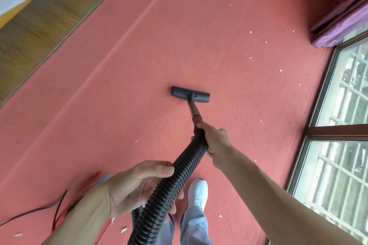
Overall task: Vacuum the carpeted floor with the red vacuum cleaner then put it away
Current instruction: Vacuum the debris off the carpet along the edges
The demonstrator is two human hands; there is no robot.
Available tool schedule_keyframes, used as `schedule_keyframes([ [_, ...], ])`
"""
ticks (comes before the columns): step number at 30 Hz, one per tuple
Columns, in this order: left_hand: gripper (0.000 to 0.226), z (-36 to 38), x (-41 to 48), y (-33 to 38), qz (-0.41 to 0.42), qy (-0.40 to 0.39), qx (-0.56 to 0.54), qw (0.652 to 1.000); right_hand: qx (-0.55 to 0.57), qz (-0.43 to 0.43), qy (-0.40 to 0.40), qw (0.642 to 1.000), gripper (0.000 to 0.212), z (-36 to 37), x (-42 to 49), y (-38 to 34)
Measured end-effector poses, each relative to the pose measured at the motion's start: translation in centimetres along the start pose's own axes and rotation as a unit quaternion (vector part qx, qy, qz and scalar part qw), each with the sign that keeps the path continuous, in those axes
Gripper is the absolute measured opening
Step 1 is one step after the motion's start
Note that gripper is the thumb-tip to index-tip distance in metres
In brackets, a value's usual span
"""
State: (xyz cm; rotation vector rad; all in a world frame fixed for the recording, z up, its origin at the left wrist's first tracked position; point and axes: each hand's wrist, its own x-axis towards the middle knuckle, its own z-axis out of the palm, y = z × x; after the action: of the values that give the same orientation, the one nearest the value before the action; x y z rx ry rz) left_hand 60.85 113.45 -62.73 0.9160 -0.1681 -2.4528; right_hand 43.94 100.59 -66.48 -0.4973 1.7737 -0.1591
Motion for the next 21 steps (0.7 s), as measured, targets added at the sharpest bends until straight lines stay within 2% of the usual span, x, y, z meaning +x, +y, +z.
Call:
schedule_keyframes([
  [2,0.063,-0.1,-0.1,0.3,0.018,0.056,0.006,0.998,0.014,0.001,0.003,1.0,0.026,0.7,0.7,-0.5],
  [5,0.052,0.3,0.5,1.3,0.054,0.135,0.001,0.989,0.038,-0.011,0.01,0.999,0.026,1.9,2.5,-1.9],
  [8,0.045,1.0,1.3,1.7,0.072,0.176,0.0,0.982,0.052,-0.023,0.017,0.998,0.029,2.3,3.5,-2.7],
  [13,0.051,1.4,0.2,0.9,0.046,0.113,0.012,0.992,0.046,-0.008,0.027,0.999,0.029,0.3,1.1,-1.5],
  [17,0.036,1.7,-0.8,0.3,-0.001,0.04,0.037,0.998,0.082,0.033,-0.005,0.996,0.025,-2.1,-1.9,1.6],
  [19,0.033,1.8,-0.7,0.2,-0.02,0.034,0.07,0.997,0.125,0.047,-0.012,0.991,0.027,-2.1,-1.6,2.7],
  [21,0.038,1.9,-0.4,0.2,-0.024,0.065,0.097,0.993,0.16,0.043,-0.019,0.986,0.032,-1.6,-0.3,3.0],
])
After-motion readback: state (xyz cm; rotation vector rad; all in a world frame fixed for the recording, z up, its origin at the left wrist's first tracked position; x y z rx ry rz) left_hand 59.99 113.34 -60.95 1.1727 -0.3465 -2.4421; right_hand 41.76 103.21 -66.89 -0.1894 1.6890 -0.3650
